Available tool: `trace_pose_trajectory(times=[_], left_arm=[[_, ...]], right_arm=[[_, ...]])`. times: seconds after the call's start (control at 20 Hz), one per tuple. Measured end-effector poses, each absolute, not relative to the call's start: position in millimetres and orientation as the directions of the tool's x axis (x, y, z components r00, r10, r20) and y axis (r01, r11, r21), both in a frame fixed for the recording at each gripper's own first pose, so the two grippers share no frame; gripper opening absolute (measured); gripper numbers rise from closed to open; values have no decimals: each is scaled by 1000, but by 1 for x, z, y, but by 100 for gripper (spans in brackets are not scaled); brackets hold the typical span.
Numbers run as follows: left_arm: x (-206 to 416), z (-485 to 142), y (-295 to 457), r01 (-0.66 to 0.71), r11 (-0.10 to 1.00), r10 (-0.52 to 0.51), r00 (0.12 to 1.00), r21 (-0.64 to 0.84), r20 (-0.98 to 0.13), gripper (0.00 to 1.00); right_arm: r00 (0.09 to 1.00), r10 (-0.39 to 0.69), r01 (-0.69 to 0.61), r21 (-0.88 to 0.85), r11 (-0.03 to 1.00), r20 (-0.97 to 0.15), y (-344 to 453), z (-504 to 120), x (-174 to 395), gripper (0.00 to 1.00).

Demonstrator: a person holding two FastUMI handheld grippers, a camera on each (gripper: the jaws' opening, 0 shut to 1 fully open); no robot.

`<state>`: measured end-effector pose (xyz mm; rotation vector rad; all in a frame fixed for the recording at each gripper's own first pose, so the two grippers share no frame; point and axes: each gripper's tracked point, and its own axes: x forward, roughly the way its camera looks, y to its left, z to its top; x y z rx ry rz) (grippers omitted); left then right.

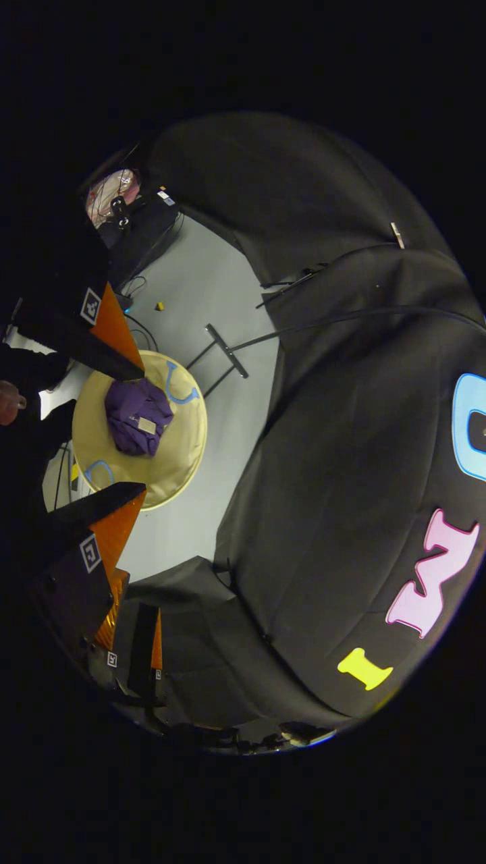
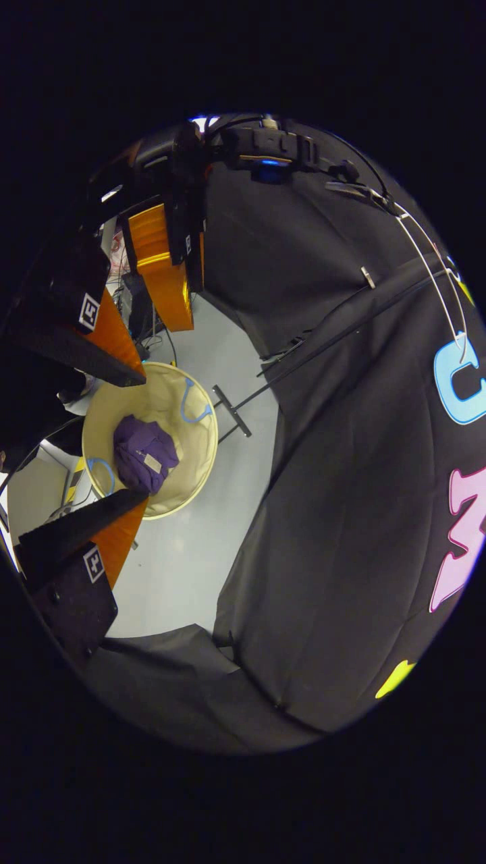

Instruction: Grasp the clothes on the hanger with both hands and then place them into the laundry hamper below.

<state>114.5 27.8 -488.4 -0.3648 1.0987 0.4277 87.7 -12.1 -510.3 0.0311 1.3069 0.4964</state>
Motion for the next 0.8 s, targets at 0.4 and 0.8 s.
trace_pose_trajectory(times=[0.4,0.8], left_arm=[[96,-402,30,-389,914,154,596,-116,-788,96],[64,-281,51,-278,948,151,817,-152,-556,96]], right_arm=[[361,373,-289,278,916,-855,6,-436,75,99],[609,324,-237,224,945,-724,29,-324,60,99]])
